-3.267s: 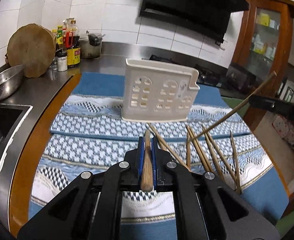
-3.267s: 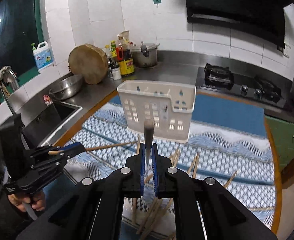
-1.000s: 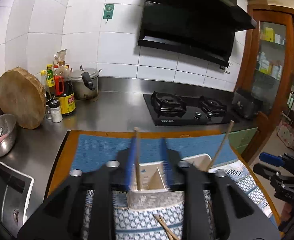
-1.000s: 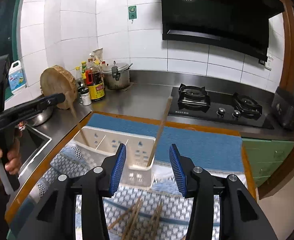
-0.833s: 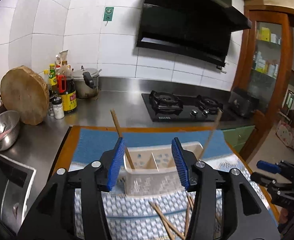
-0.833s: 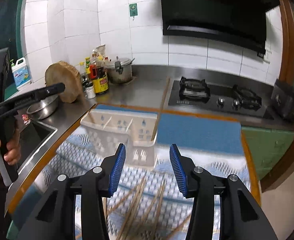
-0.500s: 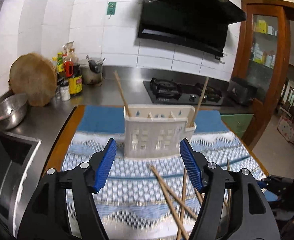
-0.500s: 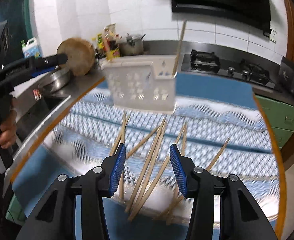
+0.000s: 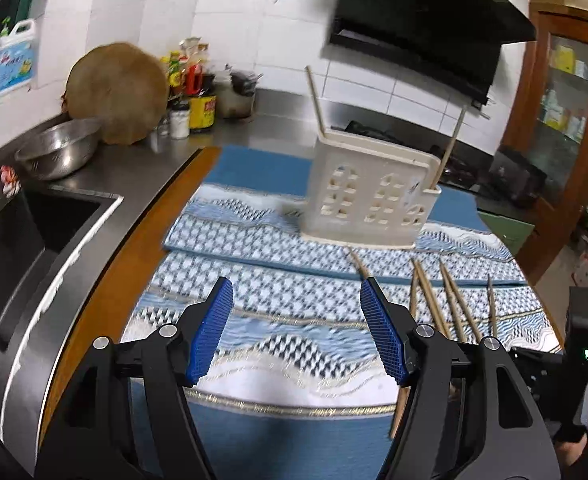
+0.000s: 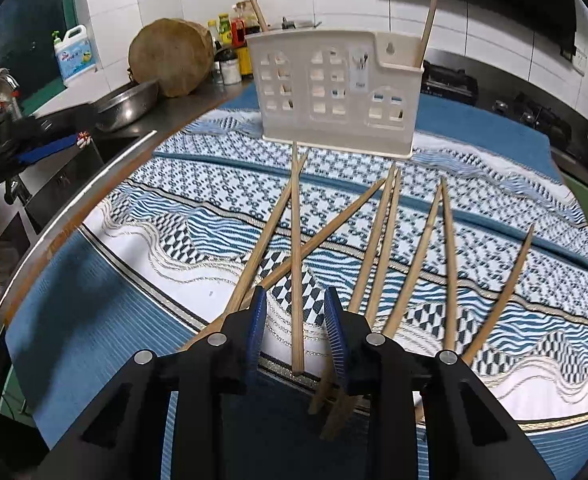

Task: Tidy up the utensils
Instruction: 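Move both open tools back down to the loose chopsticks on the cloth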

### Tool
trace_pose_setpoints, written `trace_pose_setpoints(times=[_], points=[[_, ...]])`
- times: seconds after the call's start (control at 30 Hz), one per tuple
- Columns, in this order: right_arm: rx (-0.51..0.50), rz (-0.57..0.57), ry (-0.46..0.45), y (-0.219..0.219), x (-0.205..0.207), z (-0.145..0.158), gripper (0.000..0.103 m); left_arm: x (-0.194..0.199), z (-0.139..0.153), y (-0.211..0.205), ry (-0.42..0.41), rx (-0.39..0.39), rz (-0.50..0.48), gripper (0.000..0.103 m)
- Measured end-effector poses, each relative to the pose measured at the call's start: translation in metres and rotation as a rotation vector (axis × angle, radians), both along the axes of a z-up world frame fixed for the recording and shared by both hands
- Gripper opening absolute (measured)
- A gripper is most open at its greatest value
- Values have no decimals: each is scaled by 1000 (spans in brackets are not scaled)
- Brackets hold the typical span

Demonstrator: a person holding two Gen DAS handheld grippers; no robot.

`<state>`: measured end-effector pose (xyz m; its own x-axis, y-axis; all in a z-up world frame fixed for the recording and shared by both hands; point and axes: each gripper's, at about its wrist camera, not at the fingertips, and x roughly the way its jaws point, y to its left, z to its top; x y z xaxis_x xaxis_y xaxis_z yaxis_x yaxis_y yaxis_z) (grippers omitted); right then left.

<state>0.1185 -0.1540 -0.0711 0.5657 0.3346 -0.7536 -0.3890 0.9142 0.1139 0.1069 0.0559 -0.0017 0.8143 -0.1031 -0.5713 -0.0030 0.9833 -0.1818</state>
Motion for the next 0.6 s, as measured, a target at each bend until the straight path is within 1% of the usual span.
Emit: trace_pose_setpoints(times=[0.1,0.27,0.3,0.37,0.5,0.6], points=[[-7,3,10,6,4,-5,24,-4,-10,5,24,-20,11,66],[-18,0,32,11,11,-14,21,-8,-24,0,51,-41,-7,66],[-22,-1,35,11,12,-16,21,-8,-27,-3,59,-45,-19,66],[-33,-7,32,12,13,-20,15,-7,-32,-8,75,-54,-37,65],[-41,-11,25,10,15,-20,8,-4,-40,-20,97,-62,-72,64],[-30,-16,22,7,15,-19,7,0,-48,-34,121,-70,-105,64]])
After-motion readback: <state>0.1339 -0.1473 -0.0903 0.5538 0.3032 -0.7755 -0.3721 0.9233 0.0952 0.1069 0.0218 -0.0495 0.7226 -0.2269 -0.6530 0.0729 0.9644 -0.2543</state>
